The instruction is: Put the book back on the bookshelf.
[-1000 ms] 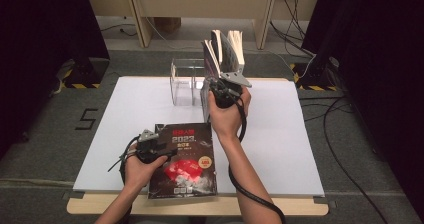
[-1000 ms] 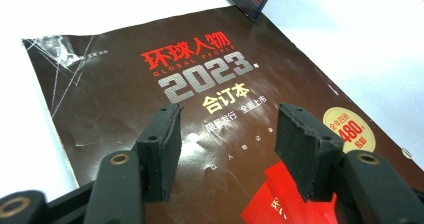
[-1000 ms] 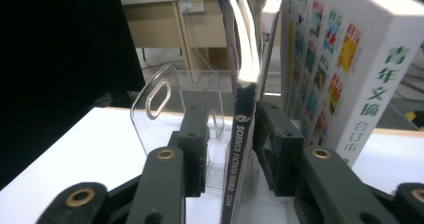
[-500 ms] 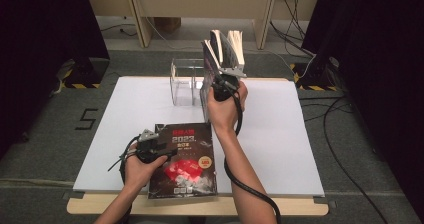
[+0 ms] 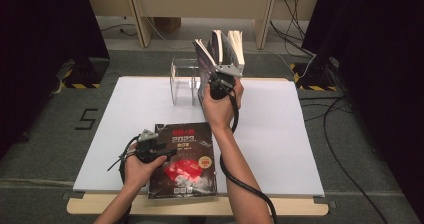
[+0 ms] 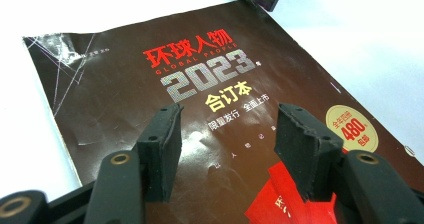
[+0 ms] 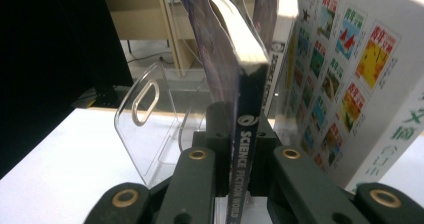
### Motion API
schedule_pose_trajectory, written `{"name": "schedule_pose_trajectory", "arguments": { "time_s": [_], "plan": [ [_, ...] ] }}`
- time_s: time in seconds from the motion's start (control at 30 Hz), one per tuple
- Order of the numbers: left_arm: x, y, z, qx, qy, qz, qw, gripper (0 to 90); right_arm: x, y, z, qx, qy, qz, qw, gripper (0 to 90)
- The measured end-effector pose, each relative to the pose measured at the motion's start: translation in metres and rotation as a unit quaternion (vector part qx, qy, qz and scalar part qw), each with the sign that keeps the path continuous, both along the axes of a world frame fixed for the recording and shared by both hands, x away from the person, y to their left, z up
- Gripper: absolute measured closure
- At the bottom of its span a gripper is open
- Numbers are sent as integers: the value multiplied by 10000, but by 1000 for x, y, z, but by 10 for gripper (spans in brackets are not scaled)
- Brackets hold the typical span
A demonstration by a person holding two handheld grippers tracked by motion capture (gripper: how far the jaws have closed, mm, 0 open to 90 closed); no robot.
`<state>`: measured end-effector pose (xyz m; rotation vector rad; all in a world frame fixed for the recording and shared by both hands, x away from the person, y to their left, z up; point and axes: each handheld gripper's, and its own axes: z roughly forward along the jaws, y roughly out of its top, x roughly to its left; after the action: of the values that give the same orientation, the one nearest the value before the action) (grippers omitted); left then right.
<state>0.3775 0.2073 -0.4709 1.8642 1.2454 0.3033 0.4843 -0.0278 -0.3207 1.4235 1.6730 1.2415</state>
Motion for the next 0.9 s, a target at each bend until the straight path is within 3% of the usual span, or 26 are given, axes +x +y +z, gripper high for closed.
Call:
{"name": "schedule_pose_trajectory", "arguments": {
  "time_s": [0.3,0.67,0.9],
  "plan": [
    [1,1,0,0,17,-13,10000,439,4,-2,5,92,-322,-24,9994,842],
    [1,1,0,-15,-6,-6,10000,439,16,3,9,128,-442,-71,9989,842],
    [2,2,0,-15,-15,-19,10000,439,26,5,11,250,-574,-243,9977,842]
  ]
}}
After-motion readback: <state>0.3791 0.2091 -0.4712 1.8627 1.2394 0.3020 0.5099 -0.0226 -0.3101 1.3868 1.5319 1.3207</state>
